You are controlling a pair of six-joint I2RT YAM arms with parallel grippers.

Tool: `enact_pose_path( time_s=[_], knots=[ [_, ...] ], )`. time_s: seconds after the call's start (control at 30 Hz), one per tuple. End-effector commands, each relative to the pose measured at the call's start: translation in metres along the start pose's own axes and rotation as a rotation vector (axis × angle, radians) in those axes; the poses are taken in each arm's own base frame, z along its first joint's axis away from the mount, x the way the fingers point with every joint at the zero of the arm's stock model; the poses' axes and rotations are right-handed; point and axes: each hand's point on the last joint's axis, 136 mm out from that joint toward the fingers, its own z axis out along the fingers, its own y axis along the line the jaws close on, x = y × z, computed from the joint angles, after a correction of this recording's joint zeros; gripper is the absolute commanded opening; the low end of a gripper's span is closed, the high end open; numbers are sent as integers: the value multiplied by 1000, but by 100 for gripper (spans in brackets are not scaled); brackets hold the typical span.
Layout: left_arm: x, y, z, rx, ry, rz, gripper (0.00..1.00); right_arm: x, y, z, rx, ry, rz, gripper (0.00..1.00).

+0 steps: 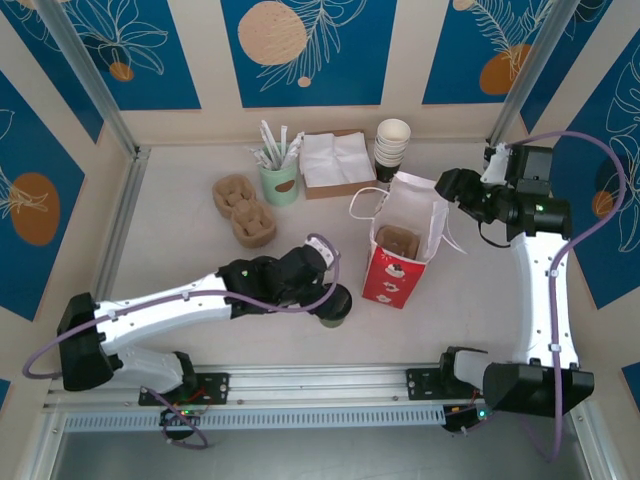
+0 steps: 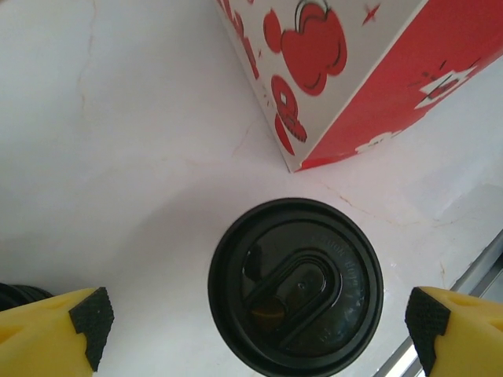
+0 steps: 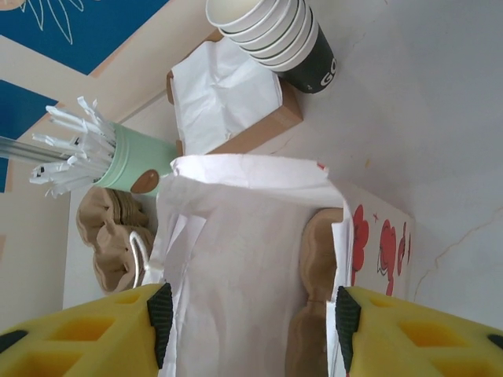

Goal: Pack the takeout coffee

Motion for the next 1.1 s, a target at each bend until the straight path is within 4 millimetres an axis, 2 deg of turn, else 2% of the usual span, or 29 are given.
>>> enact_pose_path(
  time_s=[0.0, 0.1, 0.37, 1.07],
  knots=[
    [16, -4, 6, -21, 69, -31, 99, 5, 9, -15, -24, 3, -19, 59],
    [23, -2, 9, -59, 121, -60, 100, 7, 10, -19, -33, -16, -25, 59],
    [24, -12, 15, -98, 159, -91, 100, 12, 7, -18, -29, -3, -18, 59],
    [23, -23, 28, -120, 160, -144, 90, 12, 5, -13, -37, 15, 0, 59]
  ],
)
